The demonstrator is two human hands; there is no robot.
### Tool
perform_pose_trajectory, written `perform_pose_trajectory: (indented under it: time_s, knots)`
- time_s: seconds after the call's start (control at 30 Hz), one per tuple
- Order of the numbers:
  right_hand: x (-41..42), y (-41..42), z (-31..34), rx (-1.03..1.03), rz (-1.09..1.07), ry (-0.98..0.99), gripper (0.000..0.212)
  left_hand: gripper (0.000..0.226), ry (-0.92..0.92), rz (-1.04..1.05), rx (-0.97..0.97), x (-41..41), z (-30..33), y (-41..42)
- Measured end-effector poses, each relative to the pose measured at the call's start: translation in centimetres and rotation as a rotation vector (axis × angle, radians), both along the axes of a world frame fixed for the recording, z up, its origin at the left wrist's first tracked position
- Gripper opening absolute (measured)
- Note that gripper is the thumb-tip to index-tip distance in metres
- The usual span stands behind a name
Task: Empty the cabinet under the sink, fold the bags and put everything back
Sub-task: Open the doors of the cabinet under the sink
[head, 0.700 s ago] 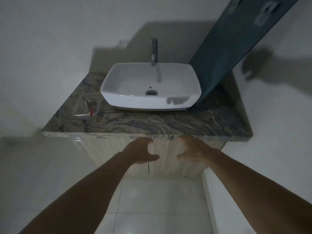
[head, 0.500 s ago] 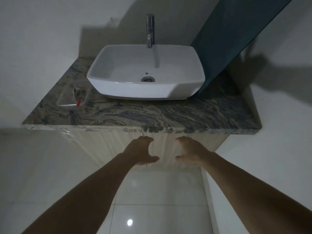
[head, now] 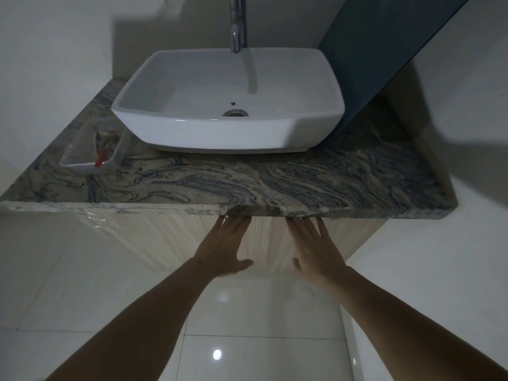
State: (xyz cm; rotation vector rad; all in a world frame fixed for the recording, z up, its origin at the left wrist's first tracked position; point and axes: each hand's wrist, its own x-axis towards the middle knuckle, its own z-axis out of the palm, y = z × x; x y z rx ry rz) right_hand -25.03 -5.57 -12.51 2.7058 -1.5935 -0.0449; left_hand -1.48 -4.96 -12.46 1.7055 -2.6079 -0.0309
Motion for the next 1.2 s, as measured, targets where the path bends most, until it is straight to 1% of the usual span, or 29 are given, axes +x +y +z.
perform_pose_trajectory:
  time_s: [0.1,0.2,0.37,0.5,0.57,0.67,0.73,0.83,0.9,0.97,1.03,1.1,1.17,1.2]
  knots:
    - [0.2,0.0,-0.7,-0.008,-0.041,-0.012,0.094,0.105,-0.025,0.017,0.009,0.1,-0.6,-0.2]
    - [0.2,-0.5,-1.2,0.015,-0.117,-0.004,0.098,0.101,-0.043,0.061,0.035,0.4,-1.2,-0.7]
    - [0.1,-1.4,-1.7,0.012,-0.139,0.018,0.101,0.097,-0.012,0.067,-0.011,0.7,-1.9,-1.3]
    - [0.1,-0.8,-1.8,0.028,-0.142,-0.027,0.102,0.095,0.093,0.104,-0.032,-0.2,-2.1,-0.5]
    - [-0.3,0.2,-1.9,0.042,-0.125,-0.099,0.101,0.084,0.192,0.109,-0.037,-0.5,-1.8,0.6]
    - [-1.1,2.1,-1.5,0.081,-0.100,-0.202,0.094,0.063,0.321,0.136,-0.005,-0.9,-0.9,2.7]
    - [-1.7,3.6,-0.8,0.128,-0.089,-0.224,0.091,0.052,0.372,0.163,0.087,-1.5,0.2,4.0]
    - [-2.8,6.3,0.4,0.234,-0.116,-0.223,0.086,0.042,0.433,0.260,0.355,-2.9,2.2,6.5]
    - [-3.4,8.1,1.3,0.301,-0.162,-0.237,0.082,0.037,0.493,0.287,0.501,-3.9,2.9,8.4]
    - [-4.0,9.9,1.7,0.384,-0.244,-0.297,0.079,0.032,0.557,0.270,0.583,-4.9,2.9,10.3]
    - [-4.5,11.6,1.5,0.418,-0.353,-0.414,0.073,0.028,0.626,0.271,0.671,-6.5,2.7,12.4]
    - [-5.3,13.5,1.0,0.462,-0.498,-0.560,0.066,0.034,0.750,0.319,0.798,-8.6,2.6,14.7]
    - [-6.1,15.5,1.0,0.575,-0.682,-0.839,0.059,0.044,0.852,0.347,0.923,-11.1,2.3,17.1]
    - [-6.8,16.5,1.2,0.603,-0.759,-0.972,0.051,0.049,0.899,0.347,0.992,-12.5,2.1,18.3]
